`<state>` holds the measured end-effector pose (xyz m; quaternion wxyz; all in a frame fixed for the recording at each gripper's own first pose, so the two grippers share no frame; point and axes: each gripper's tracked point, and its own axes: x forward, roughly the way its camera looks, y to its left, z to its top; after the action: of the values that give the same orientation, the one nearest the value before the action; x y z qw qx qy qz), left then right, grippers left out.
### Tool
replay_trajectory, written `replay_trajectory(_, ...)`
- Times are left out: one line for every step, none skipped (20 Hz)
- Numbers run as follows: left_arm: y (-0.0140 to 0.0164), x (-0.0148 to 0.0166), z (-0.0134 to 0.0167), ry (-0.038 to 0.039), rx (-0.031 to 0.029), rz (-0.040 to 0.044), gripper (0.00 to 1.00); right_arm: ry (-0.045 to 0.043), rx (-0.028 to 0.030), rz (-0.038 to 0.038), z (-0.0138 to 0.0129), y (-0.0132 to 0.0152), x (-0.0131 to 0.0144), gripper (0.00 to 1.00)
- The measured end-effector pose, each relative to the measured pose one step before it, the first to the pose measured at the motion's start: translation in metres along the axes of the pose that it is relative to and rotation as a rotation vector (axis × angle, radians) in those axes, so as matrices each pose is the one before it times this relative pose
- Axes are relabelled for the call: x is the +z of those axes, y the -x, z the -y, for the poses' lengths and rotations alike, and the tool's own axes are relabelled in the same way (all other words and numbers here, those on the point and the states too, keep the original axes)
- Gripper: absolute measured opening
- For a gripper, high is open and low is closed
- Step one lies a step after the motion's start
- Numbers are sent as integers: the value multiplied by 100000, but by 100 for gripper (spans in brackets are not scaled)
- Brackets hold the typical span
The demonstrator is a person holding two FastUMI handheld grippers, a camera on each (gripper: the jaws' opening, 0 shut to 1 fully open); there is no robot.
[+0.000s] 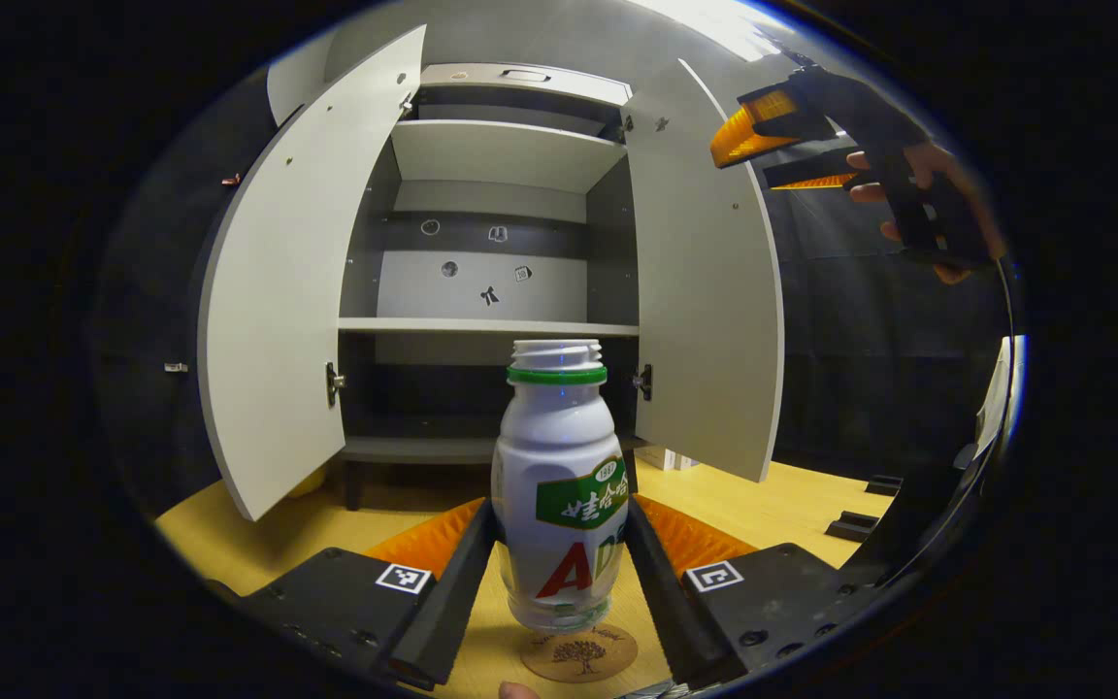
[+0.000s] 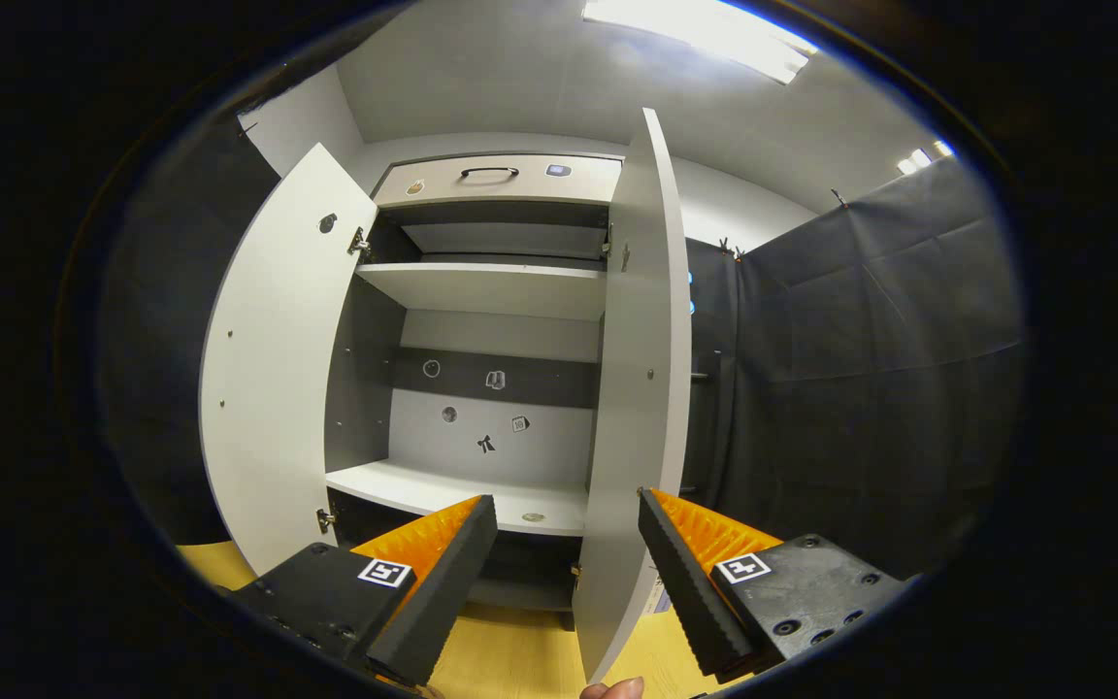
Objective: Grasp the bottle in the cabinet with the left hand and place it on the coaster, then close the right door with the right hand and the left door with the left hand.
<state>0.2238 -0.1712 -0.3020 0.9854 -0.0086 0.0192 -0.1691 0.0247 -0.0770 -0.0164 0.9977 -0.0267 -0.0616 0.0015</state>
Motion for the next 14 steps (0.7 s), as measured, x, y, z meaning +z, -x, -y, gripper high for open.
replay_trajectory(-134,-949,225,177,-408,-1106,80,-76,-625,59,236,-105,-66,97)
replay_trajectory(-75,-925,292,551,-1065,-728,80,-109,0,432,40,-115,-11,97)
replay_trajectory(-101,-719,324,239,-1167,-618,80,391,-183,44,89,-38,-125,98)
replay_trajectory(-37,-867,256,-419,-946,-1248,80,509,-182,49,118,-195,-191,97)
replay_trajectory(124,-580,223,-325,-918,-596,80,549,-464,-188,132,-98,-163,98)
replay_trajectory(158,-538,208,-107,-556,-671,80,401,-795,86,221,-120,-54,98)
replay_trajectory(154,-366,222,233,-626,-696,81,236,-896,-53,267,-57,-128,98)
replay_trajectory(208,-350,95,11,-165,-207,81,-111,-904,-163,295,-58,-192,98)
replay_trajectory(-21,-279,62,-322,15,-284,80,-309,-573,-588,204,-8,-271,98)
replay_trajectory(-68,-387,-53,82,-104,-403,80,-237,-295,-745,107,-2,-293,98)
replay_trajectory(-118,-290,-178,368,442,-488,81,92,-219,-530,120,21,-175,98)
replay_trajectory(-48,-295,-166,512,509,-413,81,378,-186,-310,113,69,-121,98)
replay_trajectory(-41,-324,-151,509,499,-1159,81,531,-411,90,129,29,5,98)
replay_trajectory(-67,-216,-2,589,18,-945,83,429,-395,225,123,62,95,98)
